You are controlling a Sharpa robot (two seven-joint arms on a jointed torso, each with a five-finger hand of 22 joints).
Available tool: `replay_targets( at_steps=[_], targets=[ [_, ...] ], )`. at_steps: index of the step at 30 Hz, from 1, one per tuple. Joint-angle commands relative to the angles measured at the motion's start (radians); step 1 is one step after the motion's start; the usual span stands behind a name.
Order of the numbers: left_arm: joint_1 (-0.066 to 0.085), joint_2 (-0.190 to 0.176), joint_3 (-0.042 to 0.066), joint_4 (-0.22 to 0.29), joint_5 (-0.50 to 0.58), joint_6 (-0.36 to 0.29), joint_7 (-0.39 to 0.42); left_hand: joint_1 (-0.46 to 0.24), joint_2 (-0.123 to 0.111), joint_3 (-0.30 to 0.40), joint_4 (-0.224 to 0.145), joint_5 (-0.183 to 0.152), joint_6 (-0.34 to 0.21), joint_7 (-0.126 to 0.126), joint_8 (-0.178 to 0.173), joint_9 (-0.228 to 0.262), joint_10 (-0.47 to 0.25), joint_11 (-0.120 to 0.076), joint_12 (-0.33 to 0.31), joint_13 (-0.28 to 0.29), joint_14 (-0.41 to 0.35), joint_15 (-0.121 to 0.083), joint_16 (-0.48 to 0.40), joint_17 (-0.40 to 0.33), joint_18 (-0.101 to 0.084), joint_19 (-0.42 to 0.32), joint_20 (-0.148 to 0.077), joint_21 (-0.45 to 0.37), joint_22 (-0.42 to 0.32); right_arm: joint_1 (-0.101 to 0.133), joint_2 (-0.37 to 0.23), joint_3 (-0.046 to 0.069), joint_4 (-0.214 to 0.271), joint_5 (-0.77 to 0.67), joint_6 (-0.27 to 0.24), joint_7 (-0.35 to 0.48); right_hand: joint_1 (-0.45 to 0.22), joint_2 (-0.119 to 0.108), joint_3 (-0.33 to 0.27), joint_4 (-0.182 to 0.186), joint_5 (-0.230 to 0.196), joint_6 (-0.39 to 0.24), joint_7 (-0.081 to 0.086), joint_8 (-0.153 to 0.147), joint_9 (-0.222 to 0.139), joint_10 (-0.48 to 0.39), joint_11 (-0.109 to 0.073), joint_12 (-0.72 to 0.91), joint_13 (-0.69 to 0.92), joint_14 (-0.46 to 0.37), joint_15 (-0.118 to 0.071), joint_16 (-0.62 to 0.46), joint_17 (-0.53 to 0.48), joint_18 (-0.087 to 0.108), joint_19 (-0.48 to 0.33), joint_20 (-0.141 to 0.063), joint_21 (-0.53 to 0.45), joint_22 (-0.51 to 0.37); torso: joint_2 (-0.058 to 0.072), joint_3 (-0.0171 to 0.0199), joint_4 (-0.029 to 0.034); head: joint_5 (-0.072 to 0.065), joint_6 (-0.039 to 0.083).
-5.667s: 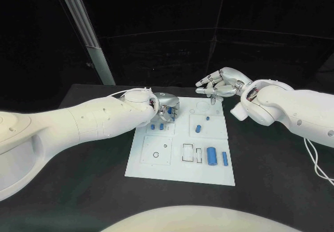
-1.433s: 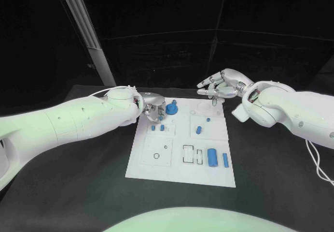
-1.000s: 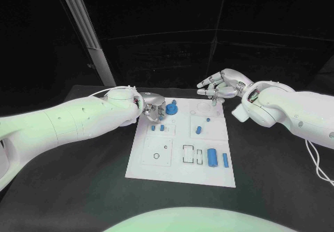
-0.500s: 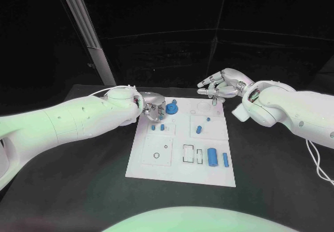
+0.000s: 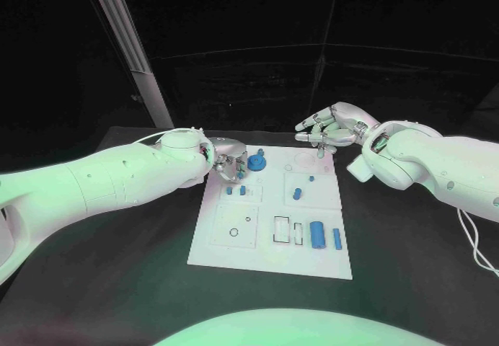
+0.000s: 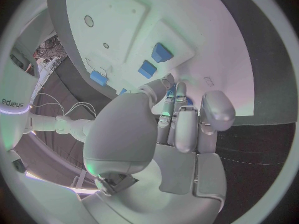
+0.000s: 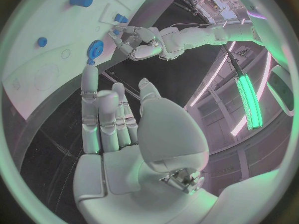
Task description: Assemble the parts on the task board
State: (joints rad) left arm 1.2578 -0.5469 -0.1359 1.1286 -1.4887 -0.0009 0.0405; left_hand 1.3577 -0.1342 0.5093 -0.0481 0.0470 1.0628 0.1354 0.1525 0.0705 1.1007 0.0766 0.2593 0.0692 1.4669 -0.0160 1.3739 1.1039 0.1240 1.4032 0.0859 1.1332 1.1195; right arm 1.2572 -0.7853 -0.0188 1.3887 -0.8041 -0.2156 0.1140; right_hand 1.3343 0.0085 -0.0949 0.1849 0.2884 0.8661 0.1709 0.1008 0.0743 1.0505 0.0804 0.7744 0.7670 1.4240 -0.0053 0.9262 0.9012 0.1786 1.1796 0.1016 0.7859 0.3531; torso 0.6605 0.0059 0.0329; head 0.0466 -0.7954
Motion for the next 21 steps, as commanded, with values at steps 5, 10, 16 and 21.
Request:
replay_targets(
  at_steps=[5,10,16,21],
  targets=[
    [0.001,0.002,0.000,-0.001,-0.005,0.009,-0.004,-0.004,0.003,0.000,0.002,0.004,-0.009,0.001,-0.006,-0.002,-0.005,0.000,-0.005,0.000,0.016,0.007,0.000,-0.002,-0.018,0.000,0.006,-0.001,0.001,0.002,0.000,0.001,0.001,0.000,0.002,0.007,0.006,0.004,-0.005,0.001,0.004,-0.009,0.000,0.005,0.001,-0.008,0.000,0.004,-0.001,0.002,0.002,-0.002,0.001,0.006,0.007,-0.003,-0.004,-0.002,0.000,0.0000,0.0001,-0.001,-0.001],
    [0.001,0.003,0.000,-0.001,-0.004,0.011,-0.005,-0.005,0.000,-0.001,0.001,0.004,-0.015,0.001,-0.012,-0.003,-0.007,0.000,-0.008,0.000,0.016,0.008,0.000,-0.002,-0.017,-0.001,0.006,-0.002,0.001,0.002,0.001,0.001,0.001,0.000,0.002,0.007,0.006,0.004,-0.005,0.001,0.004,-0.009,0.000,0.005,0.001,-0.008,0.000,0.004,-0.001,0.002,0.002,-0.002,0.001,0.006,0.007,-0.003,-0.004,-0.002,0.000,0.0002,-0.0002,-0.001,0.000],
    [0.001,0.002,0.000,0.000,-0.004,0.016,-0.008,-0.007,-0.009,-0.004,0.000,0.004,-0.026,0.004,-0.024,-0.004,-0.016,0.004,-0.016,-0.001,0.014,0.010,0.000,-0.006,-0.017,-0.002,0.008,-0.004,0.000,0.002,0.000,0.001,0.001,0.000,0.002,0.007,0.006,0.004,-0.005,0.001,0.004,-0.009,0.000,0.005,0.001,-0.008,0.000,0.004,-0.001,0.002,0.002,-0.002,0.001,0.006,0.007,-0.003,-0.004,-0.002,0.000,0.0001,0.0000,-0.002,-0.001],
    [0.001,0.000,0.000,0.001,-0.004,0.019,-0.009,-0.008,-0.014,-0.007,-0.002,0.004,-0.033,0.005,-0.030,-0.005,-0.020,0.005,-0.019,-0.001,0.014,0.011,-0.001,-0.009,-0.017,-0.003,0.009,-0.006,-0.001,0.002,0.000,0.001,0.001,0.000,0.002,0.007,0.006,0.004,-0.005,0.001,0.004,-0.009,0.000,0.005,0.001,-0.008,0.000,0.004,-0.001,0.002,0.002,-0.002,0.001,0.006,0.007,-0.003,-0.004,-0.002,0.000,0.0001,0.0008,-0.002,-0.001]
  ],
)
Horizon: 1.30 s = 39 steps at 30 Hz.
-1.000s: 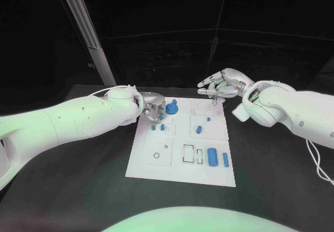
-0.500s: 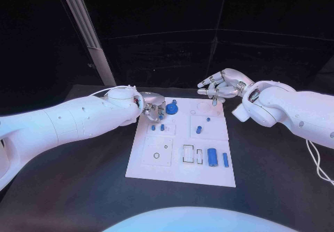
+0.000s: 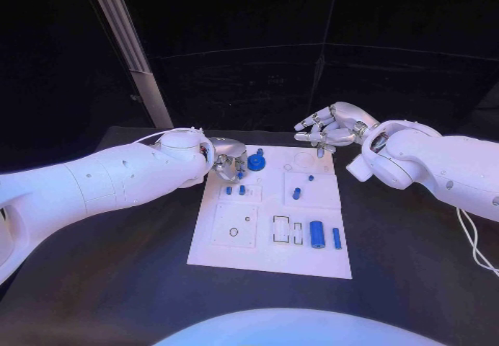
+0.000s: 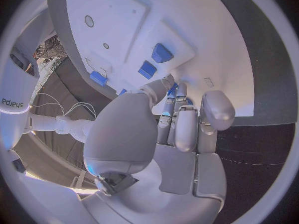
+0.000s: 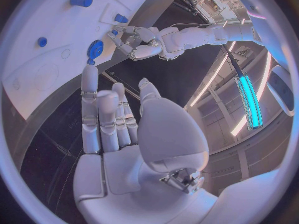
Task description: Assemble the parts on the task board
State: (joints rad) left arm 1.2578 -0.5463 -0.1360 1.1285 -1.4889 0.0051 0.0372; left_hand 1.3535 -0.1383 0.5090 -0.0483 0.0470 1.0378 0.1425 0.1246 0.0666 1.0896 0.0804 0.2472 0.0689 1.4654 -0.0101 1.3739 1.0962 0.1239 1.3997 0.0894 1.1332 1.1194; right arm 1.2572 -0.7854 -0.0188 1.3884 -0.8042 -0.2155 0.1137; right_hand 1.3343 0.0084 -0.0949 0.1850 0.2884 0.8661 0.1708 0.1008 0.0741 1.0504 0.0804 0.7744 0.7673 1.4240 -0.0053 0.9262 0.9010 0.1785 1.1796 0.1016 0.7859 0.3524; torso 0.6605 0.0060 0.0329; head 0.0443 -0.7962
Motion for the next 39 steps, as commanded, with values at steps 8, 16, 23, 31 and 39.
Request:
replay_targets(
  at_steps=[8,16,23,31,39],
  targets=[
    [0.001,-0.003,0.000,0.001,-0.004,0.011,-0.007,-0.005,-0.013,-0.009,-0.002,0.004,-0.012,-0.001,-0.006,-0.001,-0.011,0.002,-0.009,-0.001,0.015,0.007,-0.001,-0.002,-0.017,0.000,0.006,-0.007,-0.002,0.002,0.000,0.001,0.000,0.000,0.002,0.007,0.006,0.004,-0.005,0.001,0.004,-0.009,0.000,0.005,0.002,-0.008,0.000,0.004,-0.001,0.002,0.002,-0.002,0.001,0.006,0.007,-0.003,-0.004,-0.001,0.000,-0.0004,-0.0002,0.002,0.000],
    [0.001,-0.005,0.000,0.002,-0.004,-0.002,-0.008,-0.008,-0.018,-0.012,-0.001,0.004,-0.032,-0.002,-0.023,-0.003,-0.030,0.007,-0.020,-0.002,0.014,0.010,-0.001,-0.005,-0.017,0.000,0.008,-0.008,-0.002,0.002,0.000,0.001,-0.001,0.000,0.002,0.007,0.006,0.004,-0.005,0.001,0.004,-0.009,0.000,0.005,0.002,-0.008,0.000,0.004,-0.001,0.002,0.002,-0.003,0.001,0.006,0.007,-0.003,-0.004,-0.001,0.000,0.0001,0.0001,0.002,0.001],
    [0.002,-0.022,0.001,0.013,0.013,-0.042,-0.003,-0.009,-0.034,-0.055,-0.002,0.004,-0.107,-0.013,-0.061,-0.003,-0.122,0.028,-0.058,-0.005,0.012,0.026,-0.003,-0.017,-0.006,-0.022,0.022,-0.064,-0.054,0.002,-0.002,0.001,-0.004,0.000,0.000,0.007,0.005,0.004,-0.007,0.003,0.003,-0.010,0.000,0.005,0.002,-0.009,0.000,0.005,-0.002,0.001,0.002,-0.009,-0.004,0.006,0.008,-0.003,-0.006,-0.002,-0.001,-0.0003,0.0008,0.000,0.003],
    [0.005,-0.042,0.004,0.027,0.031,-0.087,0.011,0.009,-0.024,-0.098,-0.001,0.004,-0.118,-0.013,-0.060,-0.001,-0.170,0.036,-0.060,-0.003,0.011,0.033,-0.003,-0.022,-0.002,-0.024,0.030,-0.083,-0.071,0.002,-0.003,0.001,-0.013,0.000,-0.002,0.007,0.005,0.004,-0.008,0.003,0.003,-0.010,0.000,0.005,0.002,-0.009,0.000,0.005,-0.002,0.000,0.002,-0.012,-0.006,0.006,0.008,-0.003,-0.006,-0.002,-0.001,-0.0006,0.0006,0.000,0.006],
    [0.009,-0.078,0.026,0.043,0.123,-0.141,0.033,0.026,-0.013,-0.128,0.004,0.005,-0.128,-0.009,-0.058,0.000,-0.200,0.041,-0.053,-0.003,0.011,0.037,-0.001,-0.024,0.001,-0.024,0.034,-0.098,-0.085,0.002,-0.007,0.000,-0.029,-0.068,0.009,-0.007,0.067,0.017,0.002,-0.015,-0.009,0.011,-0.003,0.025,0.006,-0.047,-0.003,-0.088,-0.090,-0.007,0.000,-0.031,-0.006,0.006,0.011,-0.005,-0.023,-0.012,-0.001,-0.0006,0.0008,-0.006,0.010]
  ],
)
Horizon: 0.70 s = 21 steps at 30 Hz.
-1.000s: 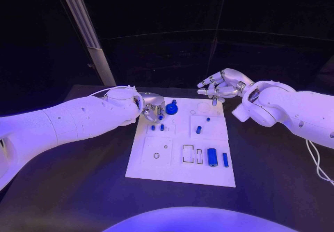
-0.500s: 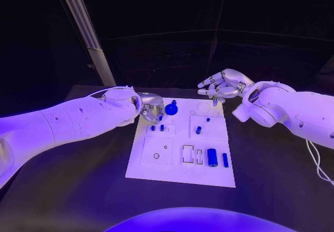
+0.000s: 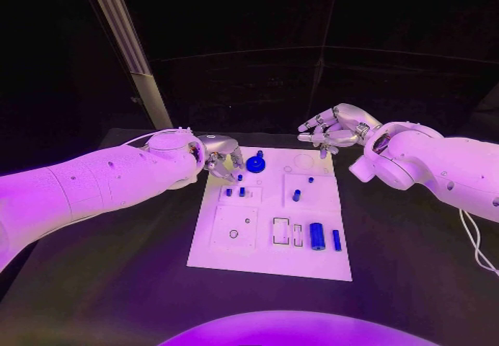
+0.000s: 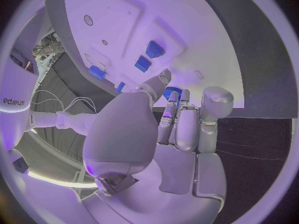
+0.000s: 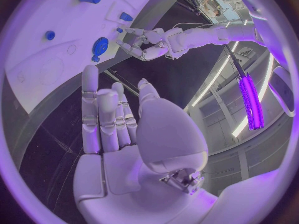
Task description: Assemble the parts on the task board
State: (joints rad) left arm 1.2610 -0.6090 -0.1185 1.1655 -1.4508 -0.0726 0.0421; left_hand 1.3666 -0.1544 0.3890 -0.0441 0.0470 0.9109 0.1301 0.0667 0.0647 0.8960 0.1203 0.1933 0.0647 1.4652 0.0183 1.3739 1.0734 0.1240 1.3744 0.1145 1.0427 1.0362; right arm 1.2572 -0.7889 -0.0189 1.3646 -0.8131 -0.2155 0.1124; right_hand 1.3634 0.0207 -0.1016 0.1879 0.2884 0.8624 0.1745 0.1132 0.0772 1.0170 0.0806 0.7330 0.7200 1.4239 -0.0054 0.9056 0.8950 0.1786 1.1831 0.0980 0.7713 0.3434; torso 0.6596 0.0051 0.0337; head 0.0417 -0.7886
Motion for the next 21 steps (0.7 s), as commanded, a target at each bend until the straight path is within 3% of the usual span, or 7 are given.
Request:
replay_targets(
  at_steps=[1,4,7,13,14,18,21],
  targets=[
    [0.008,-0.024,0.012,0.008,0.125,-0.078,0.041,0.016,0.010,-0.007,0.001,0.005,0.009,0.012,0.005,0.003,0.001,0.000,0.008,0.003,0.012,0.008,0.000,-0.001,0.001,0.001,0.009,-0.009,-0.003,0.002,-0.005,0.000,-0.007,-0.084,0.012,-0.010,0.063,0.008,0.018,-0.029,-0.019,0.029,-0.009,0.019,0.005,-0.015,-0.005,-0.083,-0.077,-0.008,-0.001,-0.018,-0.004,0.006,0.009,-0.004,-0.011,-0.004,-0.001,0.0006,-0.0001,-0.004,0.003],
    [0.018,-0.052,0.018,0.015,0.282,-0.116,0.090,0.025,0.030,0.007,0.003,0.005,0.053,0.036,0.024,0.009,0.042,-0.007,0.038,0.009,0.010,0.002,-0.001,-0.003,0.006,-0.006,0.005,-0.031,-0.025,0.002,-0.008,0.000,-0.013,-0.178,0.017,-0.025,0.115,0.009,0.039,-0.053,-0.036,0.066,-0.013,0.032,0.008,-0.011,-0.009,-0.167,-0.156,-0.006,-0.007,-0.039,-0.017,0.006,0.017,-0.008,-0.013,-0.006,-0.001,0.0005,0.0008,-0.006,0.008],
    [0.026,-0.086,0.021,0.027,0.524,-0.145,0.162,0.016,0.046,0.027,0.014,0.005,0.090,0.038,0.041,0.012,0.108,-0.014,0.076,0.016,0.006,-0.002,-0.003,-0.010,0.008,-0.011,0.002,-0.042,-0.034,0.000,-0.008,0.000,-0.022,-0.329,0.017,-0.048,0.153,0.007,0.060,-0.070,-0.053,0.107,-0.021,0.042,0.010,0.010,-0.014,-0.243,-0.228,0.000,-0.012,-0.060,-0.033,0.007,0.024,-0.013,-0.014,-0.007,0.000,0.0018,-0.0009,-0.012,0.015],
    [0.028,-0.137,0.019,0.077,1.049,-0.147,0.305,-0.001,0.048,0.058,0.029,0.005,0.110,0.037,0.050,0.006,0.130,-0.018,0.100,0.009,-0.115,-0.004,-0.148,-0.289,0.058,-0.157,-0.001,-0.316,-0.278,-0.019,-0.004,0.000,-0.030,-0.624,0.014,-0.101,0.181,-0.012,0.091,-0.080,-0.080,0.147,-0.026,0.033,0.001,0.066,-0.016,-0.387,-0.359,0.023,-0.015,-0.060,-0.023,0.005,0.038,-0.019,-0.009,-0.004,0.002,0.0009,-0.0008,-0.053,0.027],
    [0.026,-0.143,0.018,0.089,1.125,-0.144,0.324,-0.003,0.048,0.060,0.030,0.005,0.111,0.037,0.051,0.006,0.131,-0.018,0.104,0.008,-0.133,-0.004,-0.168,-0.323,0.059,-0.169,0.000,-0.330,-0.288,-0.024,-0.003,0.000,-0.031,-0.665,0.014,-0.109,0.182,-0.016,0.092,-0.080,-0.082,0.149,-0.027,0.031,-0.001,0.066,-0.015,-0.402,-0.371,0.024,-0.014,-0.059,-0.021,0.005,0.039,-0.019,-0.008,-0.004,0.002,0.0000,-0.0007,-0.057,0.028],
    [0.018,-0.161,0.016,0.129,1.306,-0.128,0.369,-0.010,0.048,0.061,0.035,0.005,0.115,0.035,0.055,0.005,0.142,-0.021,0.120,0.010,-0.165,-0.004,-0.201,-0.382,0.060,-0.185,0.000,-0.348,-0.298,-0.039,0.001,0.000,-0.027,-0.780,0.021,-0.133,0.177,-0.029,0.094,-0.077,-0.089,0.143,-0.026,0.015,-0.006,0.048,-0.008,-0.450,-0.411,0.032,-0.009,-0.042,-0.004,0.004,0.040,-0.017,-0.006,-0.002,0.000,-0.0006,0.0006,-0.079,0.032],
    [0.010,-0.172,0.014,0.160,1.383,-0.120,0.391,-0.012,0.050,0.061,0.037,0.005,0.119,0.033,0.059,0.005,0.153,-0.024,0.132,0.012,-0.178,-0.006,-0.214,-0.404,0.060,-0.191,-0.001,-0.356,-0.303,-0.051,0.007,-0.001,-0.024,-0.851,0.038,-0.150,0.175,-0.038,0.097,-0.075,-0.097,0.137,-0.024,0.001,-0.009,0.028,0.001,-0.489,-0.448,0.037,-0.002,-0.033,0.006,0.004,0.041,-0.014,-0.005,-0.001,0.001,-0.0010,-0.0009,-0.086,0.033]
  ],
)
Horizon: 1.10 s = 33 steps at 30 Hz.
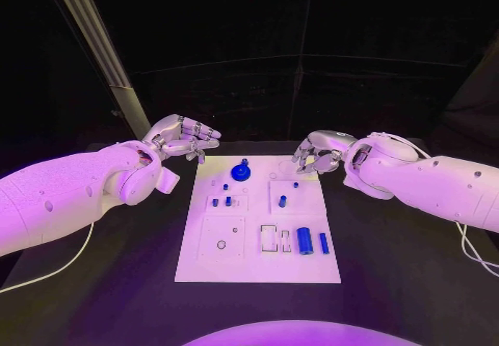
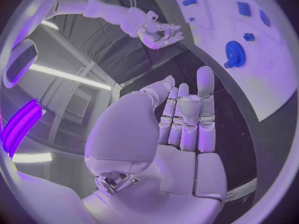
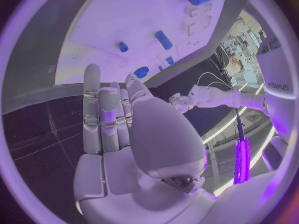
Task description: Assemble the parts on the task board
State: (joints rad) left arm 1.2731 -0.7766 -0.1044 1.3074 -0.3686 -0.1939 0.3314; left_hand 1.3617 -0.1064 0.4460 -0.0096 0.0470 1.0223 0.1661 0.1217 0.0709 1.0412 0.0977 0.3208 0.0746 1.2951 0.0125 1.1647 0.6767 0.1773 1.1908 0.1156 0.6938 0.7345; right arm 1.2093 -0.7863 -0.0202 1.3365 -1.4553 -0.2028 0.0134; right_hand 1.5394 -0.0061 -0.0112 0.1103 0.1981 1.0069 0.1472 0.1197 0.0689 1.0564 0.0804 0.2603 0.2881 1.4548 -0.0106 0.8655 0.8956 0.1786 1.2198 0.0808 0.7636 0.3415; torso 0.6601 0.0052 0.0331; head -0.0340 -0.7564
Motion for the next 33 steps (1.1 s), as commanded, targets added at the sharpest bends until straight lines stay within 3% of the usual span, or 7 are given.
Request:
replay_targets(
  at_steps=[1,6,14,24,33],
  targets=[
    [-0.004,-0.007,0.000,0.028,0.319,0.003,0.108,-0.007,0.002,0.004,0.002,0.005,0.009,-0.003,0.005,-0.001,0.010,-0.002,0.007,0.002,-0.011,-0.001,-0.007,-0.011,0.007,-0.008,-0.002,-0.009,-0.003,-0.008,0.006,0.001,0.006,-0.233,0.035,-0.058,0.000,-0.013,0.009,0.001,-0.010,-0.009,0.004,-0.011,-0.002,-0.012,0.002,-0.026,-0.029,0.009,0.005,0.016,0.013,0.005,0.005,0.003,0.004,0.002,0.001,-0.0010,-0.0003,-0.012,0.001],
    [-0.010,-0.014,-0.001,0.056,0.354,0.001,0.126,-0.006,0.004,0.005,0.001,0.005,0.013,-0.004,0.008,0.000,0.014,-0.004,0.014,0.003,-0.015,-0.002,-0.011,-0.019,0.007,-0.010,-0.003,-0.013,-0.005,-0.023,0.010,0.000,0.014,-0.301,0.080,-0.077,0.004,-0.022,0.022,-0.005,-0.025,-0.016,0.002,-0.033,-0.002,-0.015,0.004,-0.065,-0.085,0.026,0.006,0.060,0.050,0.005,0.015,0.001,0.016,0.009,0.001,0.0010,-0.0001,-0.004,-0.003],
    [-0.013,-0.018,-0.001,0.066,0.366,-0.001,0.132,-0.006,0.004,0.005,0.001,0.005,0.014,-0.004,0.010,0.000,0.016,-0.004,0.016,0.003,-0.018,-0.002,-0.015,-0.027,0.007,-0.010,-0.003,-0.014,-0.006,-0.032,0.013,0.000,0.027,-0.328,0.132,-0.070,0.001,-0.025,0.044,-0.009,-0.046,-0.003,0.002,-0.045,0.001,0.001,0.004,-0.088,-0.136,0.038,0.007,0.111,0.088,0.005,0.023,0.003,0.033,0.019,0.001,-0.0006,-0.0008,0.000,-0.003],
    [-0.014,-0.021,-0.001,0.071,0.368,-0.002,0.131,-0.006,0.003,0.004,0.001,0.005,0.015,-0.004,0.010,0.000,0.016,-0.005,0.018,0.004,-0.022,-0.002,-0.019,-0.034,0.007,-0.011,-0.004,-0.016,-0.008,-0.042,0.027,0.000,0.025,-0.323,0.144,-0.052,0.006,-0.010,0.098,-0.011,-0.060,0.027,-0.003,-0.047,0.002,0.036,-0.001,-0.106,-0.184,0.049,0.004,0.183,0.146,0.005,0.032,0.003,0.062,0.039,0.001,-0.0008,0.0000,0.004,-0.008],
    [-0.014,-0.021,-0.002,0.071,0.368,-0.008,0.129,-0.004,0.003,0.005,-0.001,0.006,0.014,-0.003,0.010,-0.001,0.015,-0.005,0.019,0.004,-0.024,-0.003,-0.021,-0.038,0.007,-0.012,-0.004,-0.017,-0.009,-0.046,0.035,0.000,0.028,-0.320,0.136,-0.037,0.008,-0.013,0.172,-0.018,-0.075,0.050,-0.003,-0.050,0.002,0.072,-0.003,-0.125,-0.219,0.056,0.002,0.250,0.199,-0.009,0.055,0.004,0.145,0.143,0.001,-0.0002,-0.0007,0.007,-0.010]
  ],
)
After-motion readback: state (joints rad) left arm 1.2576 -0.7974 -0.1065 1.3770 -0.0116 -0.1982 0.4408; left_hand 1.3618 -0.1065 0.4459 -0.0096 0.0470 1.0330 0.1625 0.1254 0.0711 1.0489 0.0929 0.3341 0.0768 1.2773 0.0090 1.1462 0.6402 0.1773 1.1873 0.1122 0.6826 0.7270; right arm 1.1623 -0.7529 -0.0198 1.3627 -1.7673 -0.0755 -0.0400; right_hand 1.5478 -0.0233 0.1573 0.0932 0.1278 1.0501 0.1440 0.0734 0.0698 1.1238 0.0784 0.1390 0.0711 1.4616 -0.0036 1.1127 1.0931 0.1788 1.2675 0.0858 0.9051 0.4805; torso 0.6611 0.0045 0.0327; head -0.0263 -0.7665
